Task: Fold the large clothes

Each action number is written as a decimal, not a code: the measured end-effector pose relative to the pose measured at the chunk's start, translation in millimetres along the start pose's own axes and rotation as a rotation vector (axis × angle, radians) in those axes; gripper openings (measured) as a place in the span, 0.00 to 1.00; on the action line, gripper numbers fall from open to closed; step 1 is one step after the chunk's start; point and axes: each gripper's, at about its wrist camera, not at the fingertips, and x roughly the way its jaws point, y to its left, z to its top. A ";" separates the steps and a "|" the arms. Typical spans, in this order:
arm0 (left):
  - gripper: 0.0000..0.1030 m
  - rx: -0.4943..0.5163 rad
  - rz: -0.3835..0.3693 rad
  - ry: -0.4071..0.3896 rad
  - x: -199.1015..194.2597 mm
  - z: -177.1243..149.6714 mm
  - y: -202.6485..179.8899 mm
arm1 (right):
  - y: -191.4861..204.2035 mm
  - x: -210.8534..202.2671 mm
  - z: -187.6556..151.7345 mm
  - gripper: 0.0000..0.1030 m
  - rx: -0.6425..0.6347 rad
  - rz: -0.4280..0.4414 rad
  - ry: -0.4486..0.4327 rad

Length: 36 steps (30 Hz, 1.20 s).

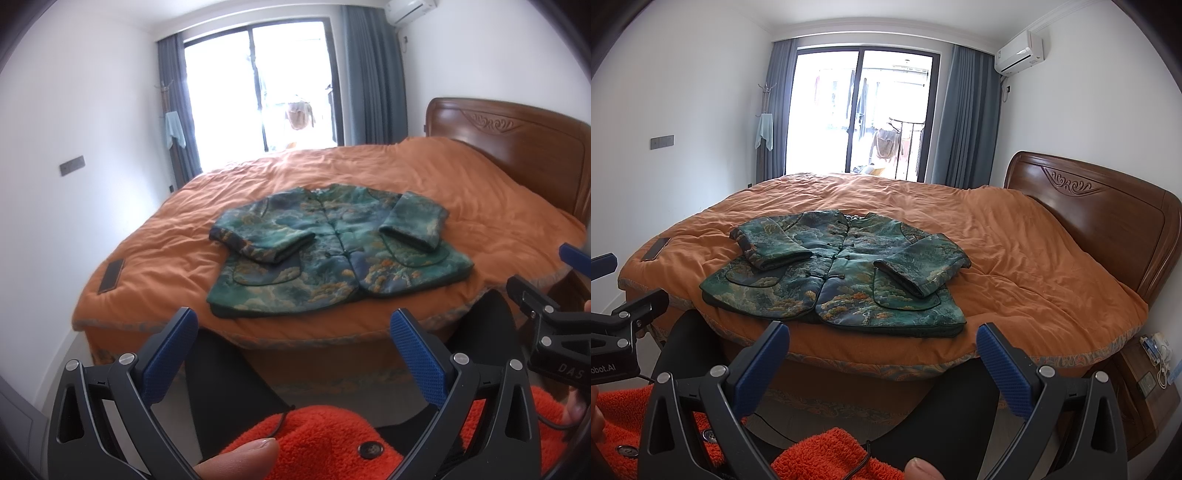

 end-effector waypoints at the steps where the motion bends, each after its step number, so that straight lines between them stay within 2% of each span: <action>1: 1.00 0.000 0.000 0.000 0.0 0.0 0.3 | 0.2 0.1 -0.1 1.00 0.000 0.000 0.000; 36: 1.00 0.010 0.000 0.002 -0.1 -2.3 6.0 | -7.2 0.3 -3.0 1.00 0.001 -0.025 0.009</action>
